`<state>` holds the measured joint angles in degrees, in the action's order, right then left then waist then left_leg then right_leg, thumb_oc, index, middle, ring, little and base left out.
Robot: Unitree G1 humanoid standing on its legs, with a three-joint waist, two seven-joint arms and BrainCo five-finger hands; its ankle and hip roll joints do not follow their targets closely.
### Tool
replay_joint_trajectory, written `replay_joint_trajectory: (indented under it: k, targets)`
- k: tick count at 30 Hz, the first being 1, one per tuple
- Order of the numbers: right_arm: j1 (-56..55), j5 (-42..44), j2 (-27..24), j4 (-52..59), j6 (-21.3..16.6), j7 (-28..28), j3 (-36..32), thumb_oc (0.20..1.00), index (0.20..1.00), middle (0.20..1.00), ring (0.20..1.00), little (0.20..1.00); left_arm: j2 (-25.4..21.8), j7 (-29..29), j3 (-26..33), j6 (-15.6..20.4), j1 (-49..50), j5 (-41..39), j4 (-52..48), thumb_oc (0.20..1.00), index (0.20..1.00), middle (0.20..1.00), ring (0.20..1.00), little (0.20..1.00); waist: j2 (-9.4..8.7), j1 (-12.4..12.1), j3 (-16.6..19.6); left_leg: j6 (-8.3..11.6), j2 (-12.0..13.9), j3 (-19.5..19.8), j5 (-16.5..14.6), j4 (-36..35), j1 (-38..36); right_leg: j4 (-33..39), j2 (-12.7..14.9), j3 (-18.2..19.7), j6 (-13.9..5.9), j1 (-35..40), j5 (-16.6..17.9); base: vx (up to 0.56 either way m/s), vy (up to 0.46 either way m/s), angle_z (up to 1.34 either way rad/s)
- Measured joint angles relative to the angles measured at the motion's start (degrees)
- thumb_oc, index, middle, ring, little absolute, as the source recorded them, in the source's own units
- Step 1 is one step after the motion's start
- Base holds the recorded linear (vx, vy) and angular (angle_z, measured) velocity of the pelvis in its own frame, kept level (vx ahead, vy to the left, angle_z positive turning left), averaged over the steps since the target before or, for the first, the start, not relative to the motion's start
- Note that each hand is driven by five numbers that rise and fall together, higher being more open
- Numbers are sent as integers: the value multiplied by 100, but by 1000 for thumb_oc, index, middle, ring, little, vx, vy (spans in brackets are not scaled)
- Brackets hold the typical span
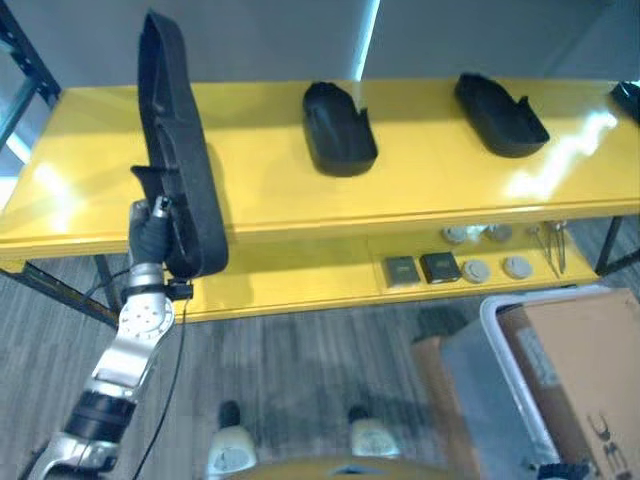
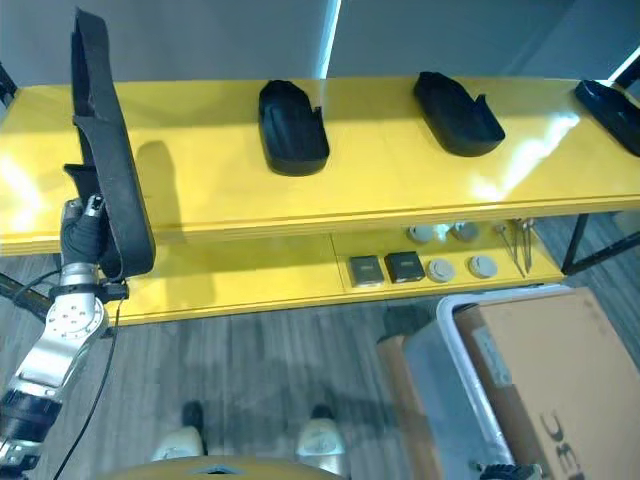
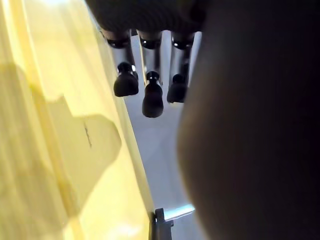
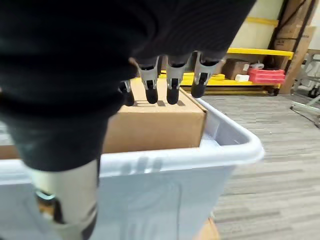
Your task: Move parts from the plastic box to the shelf.
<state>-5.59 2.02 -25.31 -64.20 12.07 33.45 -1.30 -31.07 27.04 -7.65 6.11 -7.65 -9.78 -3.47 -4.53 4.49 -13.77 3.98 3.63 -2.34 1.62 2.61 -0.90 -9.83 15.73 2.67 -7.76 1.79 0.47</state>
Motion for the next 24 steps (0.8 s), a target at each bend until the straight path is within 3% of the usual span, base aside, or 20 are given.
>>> replay_joint_trajectory:
  k: [1,4,6,7,9,10,12,14,19,24]
  targets:
    - [-117,31,433,-18,-63,-23,0,1000,1000,1000,1000,1000,-178,5,22,-24,-3,106,-188,200,200,200,200,200,-50,-108,28,-261,-240,-52,12,-118,-95,3,-128,-18,-214,-2,76,82,365,-12]
    - [-197,-18,624,64,-113,-42,75,1000,1000,1000,1000,1000,-295,14,111,-44,-4,105,-279,200,200,200,200,200,-32,-233,32,-460,-501,-190,-12,-194,-160,59,-69,-70,-212,-22,280,29,221,-13]
    - [-202,-24,648,320,-189,-62,184,1000,1000,1000,1000,1000,-300,24,134,-76,21,102,-275,200,200,200,200,200,242,-262,-18,-552,-544,-267,15,-292,-178,46,-39,-39,-351,-179,316,-1,148,-9]
    - [-188,-35,655,470,-197,-75,247,1000,1000,1000,1000,1000,-317,19,140,-79,35,108,-276,200,200,200,200,200,292,-268,-15,-605,-572,-330,52,-314,-177,44,-103,-75,-360,-248,338,-18,187,-10]
    - [-185,-253,687,789,-188,-175,363,1000,1000,1000,1000,1000,-364,29,256,-84,240,118,-279,200,200,200,200,200,195,-378,33,-670,-703,-634,75,-424,-260,31,-106,-492,-323,-435,734,-6,166,-68]
    - [-152,-477,636,1112,-183,-344,581,1000,1000,1000,1000,1000,-343,121,386,-102,527,128,-275,200,200,200,200,200,230,-416,39,-722,-670,-826,52,-554,-340,101,-177,-702,-343,-468,768,49,97,-90]
    - [-151,-654,682,1207,-178,-686,903,1000,1000,1000,1000,1000,-290,160,404,-209,578,176,-231,200,200,200,200,200,226,-266,60,-696,-609,-769,157,-708,-395,-60,-670,-716,-321,-487,70,73,-1,-27]
    - [-173,-734,681,1112,-172,-976,1099,1000,1000,1000,1000,1000,-253,248,384,-384,483,396,-105,200,200,200,200,200,176,-221,105,-629,-612,-704,179,-710,-390,90,-1011,-638,47,-444,-239,52,-85,20]
    - [-294,-915,663,842,-187,-1572,1633,1000,1000,1000,1000,1000,-291,515,359,-912,328,1015,558,200,200,200,200,200,318,-142,380,-513,-453,-557,214,-706,-391,1050,-1296,-683,298,116,167,68,-95,13]
    - [-307,-919,438,1292,-83,-2066,1718,1000,1000,1000,1000,1000,-872,543,316,-1706,-259,1114,1633,200,200,200,200,200,419,23,503,-379,-284,-577,233,-706,-314,1281,-1460,-685,390,141,230,55,-53,-4]
